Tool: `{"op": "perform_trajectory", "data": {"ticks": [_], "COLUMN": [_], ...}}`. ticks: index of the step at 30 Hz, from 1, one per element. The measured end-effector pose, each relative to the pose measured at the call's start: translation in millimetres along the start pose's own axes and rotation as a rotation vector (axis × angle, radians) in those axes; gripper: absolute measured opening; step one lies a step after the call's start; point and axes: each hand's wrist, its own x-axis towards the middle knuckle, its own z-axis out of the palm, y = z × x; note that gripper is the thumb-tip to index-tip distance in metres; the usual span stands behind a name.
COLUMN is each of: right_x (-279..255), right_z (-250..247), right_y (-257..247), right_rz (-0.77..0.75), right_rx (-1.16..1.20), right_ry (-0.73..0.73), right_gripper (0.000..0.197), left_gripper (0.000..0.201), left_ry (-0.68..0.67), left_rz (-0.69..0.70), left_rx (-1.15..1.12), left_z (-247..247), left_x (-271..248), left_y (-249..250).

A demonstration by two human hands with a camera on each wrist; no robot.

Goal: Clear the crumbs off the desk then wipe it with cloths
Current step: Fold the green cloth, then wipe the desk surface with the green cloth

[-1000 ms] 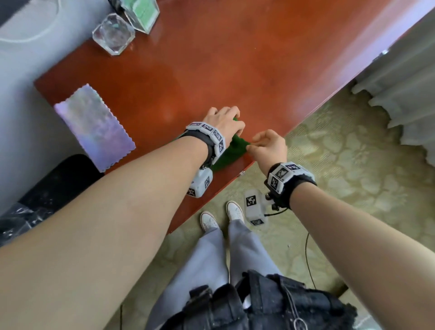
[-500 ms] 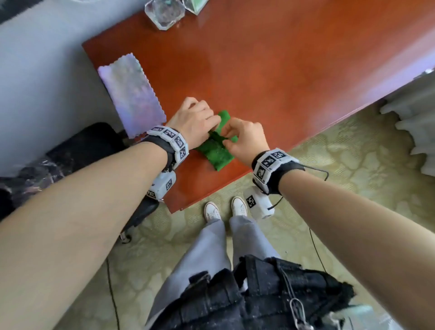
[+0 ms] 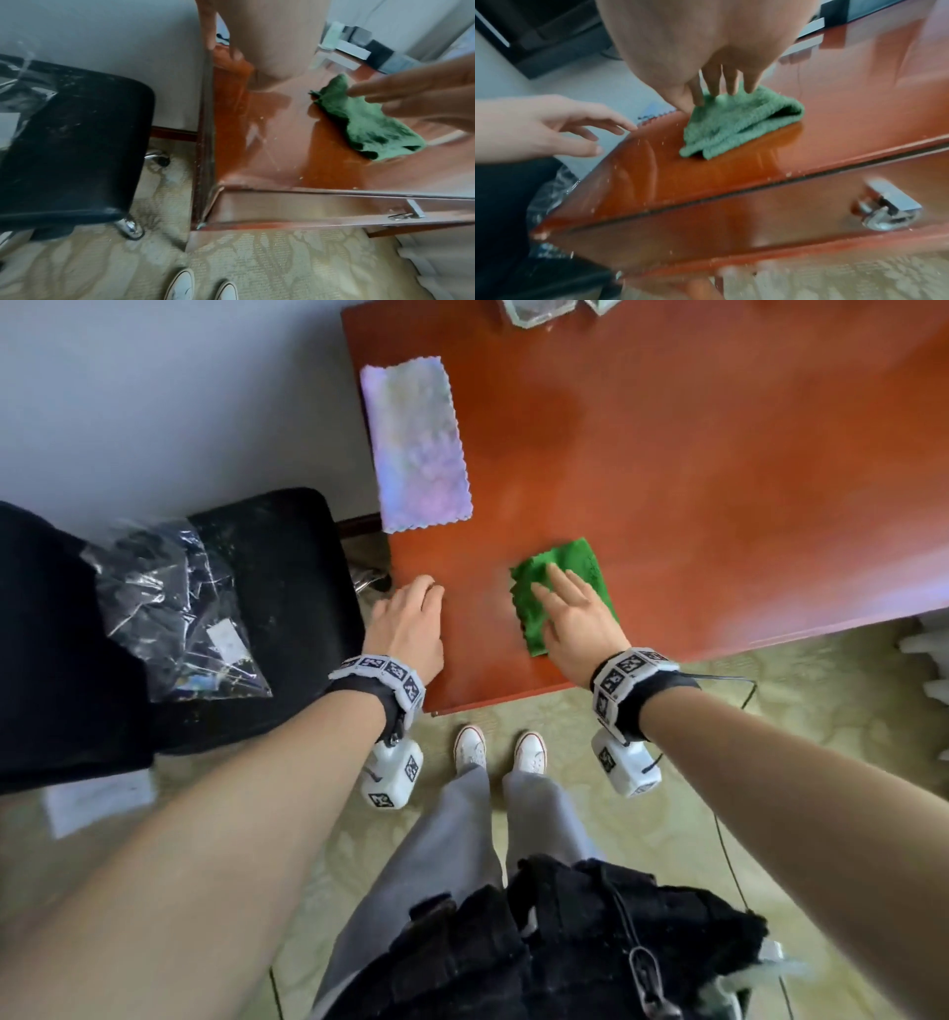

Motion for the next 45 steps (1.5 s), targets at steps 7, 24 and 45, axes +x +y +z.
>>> {"op": "perform_trajectory", "data": {"ticks": [7, 24, 45], "right_x": [7, 26, 7], "right_z": [36, 67, 16], "right_y": [-1, -92, 50], "right_rz": [0.088, -0.378, 0.211], "right_rx": [-0.136, -0.366, -0.173], "right_ry": [-0.094, -0.319, -0.055], "right_gripper": [0.074, 0.078, 0.072], "left_gripper": [0.074, 0.062, 0.082], "left_ry": [-0.1, -0.031, -0.192], "left_rz": [-0.04, -0.493, -0.227], "left_rx": [-0.048, -0.425, -0.228], "left_z": [19, 18, -2], "left_x": [-24, -40, -14], "left_y": [-19, -52, -28]}}
